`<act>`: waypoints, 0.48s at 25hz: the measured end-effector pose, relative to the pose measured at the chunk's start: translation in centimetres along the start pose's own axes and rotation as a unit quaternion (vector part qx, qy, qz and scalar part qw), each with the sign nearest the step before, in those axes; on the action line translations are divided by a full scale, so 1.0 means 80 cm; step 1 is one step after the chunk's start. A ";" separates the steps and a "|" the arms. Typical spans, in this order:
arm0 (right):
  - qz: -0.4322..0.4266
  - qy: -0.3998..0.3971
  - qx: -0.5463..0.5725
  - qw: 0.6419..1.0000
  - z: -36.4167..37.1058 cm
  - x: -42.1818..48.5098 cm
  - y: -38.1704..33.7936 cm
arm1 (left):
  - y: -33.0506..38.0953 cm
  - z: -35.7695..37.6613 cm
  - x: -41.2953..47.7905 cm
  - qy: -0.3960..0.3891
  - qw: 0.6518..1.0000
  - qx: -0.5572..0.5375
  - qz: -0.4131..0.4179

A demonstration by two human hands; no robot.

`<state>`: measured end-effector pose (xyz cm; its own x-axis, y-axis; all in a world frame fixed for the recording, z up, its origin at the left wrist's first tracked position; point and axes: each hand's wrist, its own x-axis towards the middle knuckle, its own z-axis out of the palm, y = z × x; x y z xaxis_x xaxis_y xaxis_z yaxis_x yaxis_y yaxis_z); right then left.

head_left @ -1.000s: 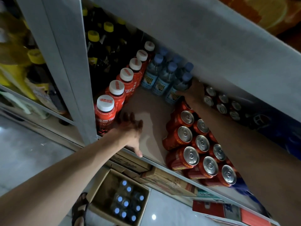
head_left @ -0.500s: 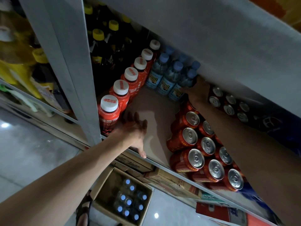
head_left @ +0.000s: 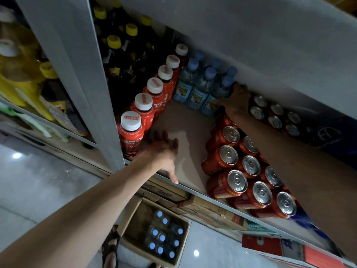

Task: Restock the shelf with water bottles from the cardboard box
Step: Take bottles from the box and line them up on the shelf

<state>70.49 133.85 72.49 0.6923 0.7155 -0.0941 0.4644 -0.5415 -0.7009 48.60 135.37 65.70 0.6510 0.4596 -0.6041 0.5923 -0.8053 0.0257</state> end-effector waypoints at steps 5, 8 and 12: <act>-0.018 0.052 -0.051 0.997 -0.001 -0.020 0.003 | -0.001 0.015 0.017 -0.010 0.998 -0.061 -0.007; -0.055 0.083 -0.081 0.992 -0.016 -0.058 0.008 | 0.001 0.012 0.015 0.005 0.999 -0.038 -0.022; -0.128 0.073 -0.047 0.988 -0.038 -0.156 0.022 | 0.010 0.008 -0.016 0.054 0.997 -0.050 -0.018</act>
<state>64.35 122.63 74.62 0.6138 0.7673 0.1856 0.6797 -0.3940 -0.6187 47.95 133.95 65.98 0.6727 0.5291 -0.5171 0.6566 -0.7492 0.0876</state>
